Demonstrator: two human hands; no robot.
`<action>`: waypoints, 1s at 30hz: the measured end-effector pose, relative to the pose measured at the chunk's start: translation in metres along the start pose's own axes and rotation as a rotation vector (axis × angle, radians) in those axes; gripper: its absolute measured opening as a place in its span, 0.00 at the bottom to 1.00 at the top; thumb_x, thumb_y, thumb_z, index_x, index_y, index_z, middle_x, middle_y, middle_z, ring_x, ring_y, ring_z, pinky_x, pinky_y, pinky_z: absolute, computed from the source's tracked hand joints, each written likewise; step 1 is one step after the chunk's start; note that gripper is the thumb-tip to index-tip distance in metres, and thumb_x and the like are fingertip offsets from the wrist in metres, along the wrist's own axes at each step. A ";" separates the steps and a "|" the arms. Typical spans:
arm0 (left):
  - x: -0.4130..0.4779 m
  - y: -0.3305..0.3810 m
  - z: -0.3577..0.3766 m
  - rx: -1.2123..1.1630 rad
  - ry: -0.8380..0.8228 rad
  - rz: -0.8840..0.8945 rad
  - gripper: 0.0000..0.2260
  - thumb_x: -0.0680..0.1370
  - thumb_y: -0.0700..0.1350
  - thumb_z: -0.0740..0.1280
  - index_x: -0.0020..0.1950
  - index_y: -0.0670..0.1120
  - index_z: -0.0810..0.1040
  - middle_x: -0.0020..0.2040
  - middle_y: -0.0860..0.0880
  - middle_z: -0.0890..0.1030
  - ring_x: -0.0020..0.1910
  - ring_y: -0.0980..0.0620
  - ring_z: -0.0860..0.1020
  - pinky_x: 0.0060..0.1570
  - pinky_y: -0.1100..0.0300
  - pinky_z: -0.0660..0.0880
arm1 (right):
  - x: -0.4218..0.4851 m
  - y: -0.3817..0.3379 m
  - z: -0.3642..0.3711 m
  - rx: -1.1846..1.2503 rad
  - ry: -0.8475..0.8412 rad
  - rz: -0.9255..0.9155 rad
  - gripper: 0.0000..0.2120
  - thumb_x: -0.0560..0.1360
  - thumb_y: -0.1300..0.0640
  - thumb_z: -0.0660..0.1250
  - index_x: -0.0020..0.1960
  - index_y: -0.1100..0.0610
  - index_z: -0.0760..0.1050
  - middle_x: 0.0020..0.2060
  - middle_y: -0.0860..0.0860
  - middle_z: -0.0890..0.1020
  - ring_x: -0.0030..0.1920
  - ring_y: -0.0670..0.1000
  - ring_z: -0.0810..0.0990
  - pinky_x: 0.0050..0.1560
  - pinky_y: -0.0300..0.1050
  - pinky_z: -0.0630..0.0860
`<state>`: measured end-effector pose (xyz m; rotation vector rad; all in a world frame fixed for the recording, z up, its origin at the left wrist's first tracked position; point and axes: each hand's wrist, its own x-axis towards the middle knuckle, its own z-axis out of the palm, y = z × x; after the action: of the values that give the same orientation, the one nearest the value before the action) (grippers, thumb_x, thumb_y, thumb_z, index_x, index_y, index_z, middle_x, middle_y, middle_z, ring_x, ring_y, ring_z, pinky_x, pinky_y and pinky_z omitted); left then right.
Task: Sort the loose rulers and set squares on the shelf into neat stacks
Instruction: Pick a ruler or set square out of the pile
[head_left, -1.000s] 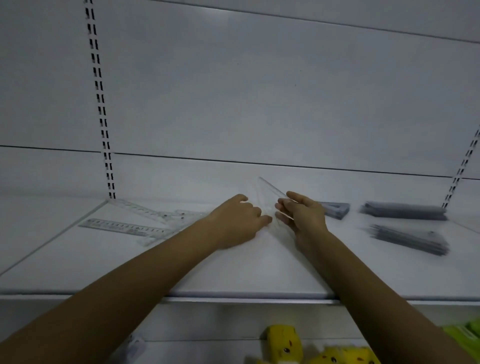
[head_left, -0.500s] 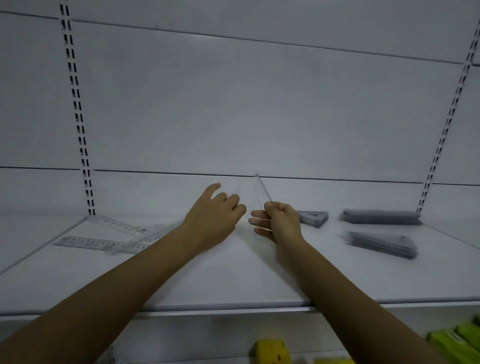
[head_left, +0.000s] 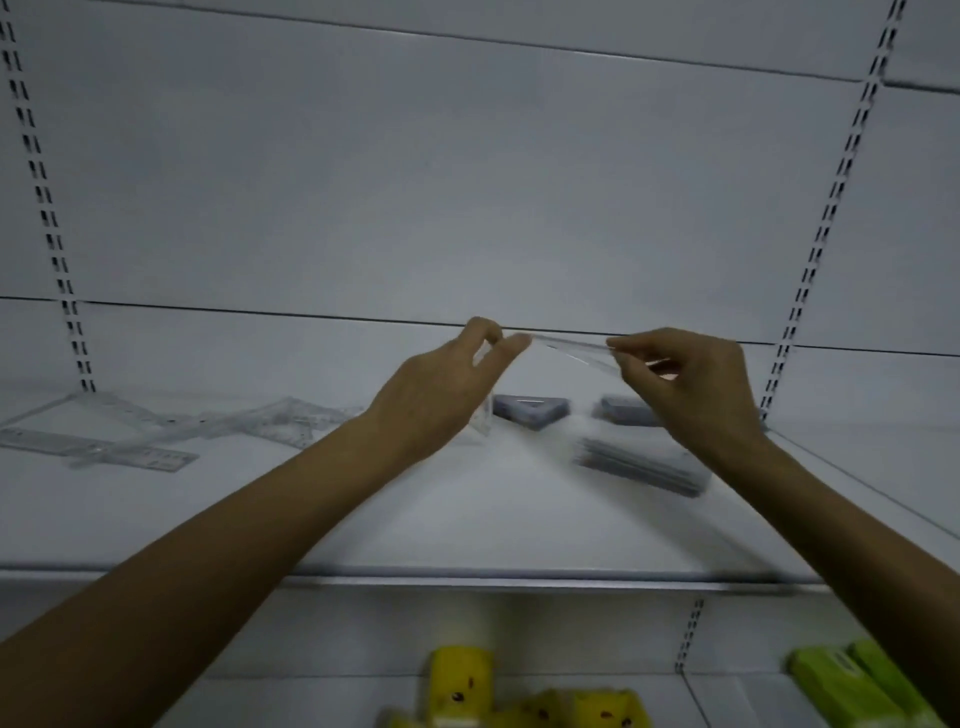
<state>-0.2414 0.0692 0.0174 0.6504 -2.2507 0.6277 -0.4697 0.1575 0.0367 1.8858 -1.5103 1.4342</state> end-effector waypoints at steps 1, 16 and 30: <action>0.005 0.014 0.008 0.012 -0.013 0.041 0.34 0.71 0.34 0.70 0.71 0.49 0.58 0.60 0.46 0.64 0.37 0.42 0.77 0.27 0.52 0.76 | -0.006 0.018 -0.010 -0.056 -0.001 -0.040 0.07 0.73 0.60 0.70 0.51 0.56 0.83 0.43 0.49 0.85 0.38 0.47 0.82 0.42 0.45 0.81; 0.029 0.075 0.036 0.043 0.244 0.014 0.16 0.80 0.50 0.57 0.44 0.44 0.82 0.34 0.48 0.80 0.34 0.48 0.77 0.23 0.57 0.72 | -0.054 0.091 -0.030 -0.292 -0.326 -0.349 0.16 0.75 0.49 0.59 0.42 0.54 0.83 0.35 0.50 0.83 0.32 0.52 0.81 0.27 0.46 0.76; 0.061 0.078 0.016 -0.982 0.453 -0.944 0.07 0.80 0.44 0.61 0.52 0.47 0.78 0.39 0.57 0.76 0.35 0.57 0.73 0.31 0.69 0.69 | -0.021 0.038 -0.016 -0.172 -0.139 -0.566 0.18 0.74 0.45 0.62 0.55 0.55 0.79 0.50 0.52 0.82 0.47 0.53 0.80 0.42 0.47 0.75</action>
<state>-0.3348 0.1023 0.0323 0.8075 -1.3166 -0.6969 -0.5090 0.1667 0.0142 2.1050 -0.9871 0.9057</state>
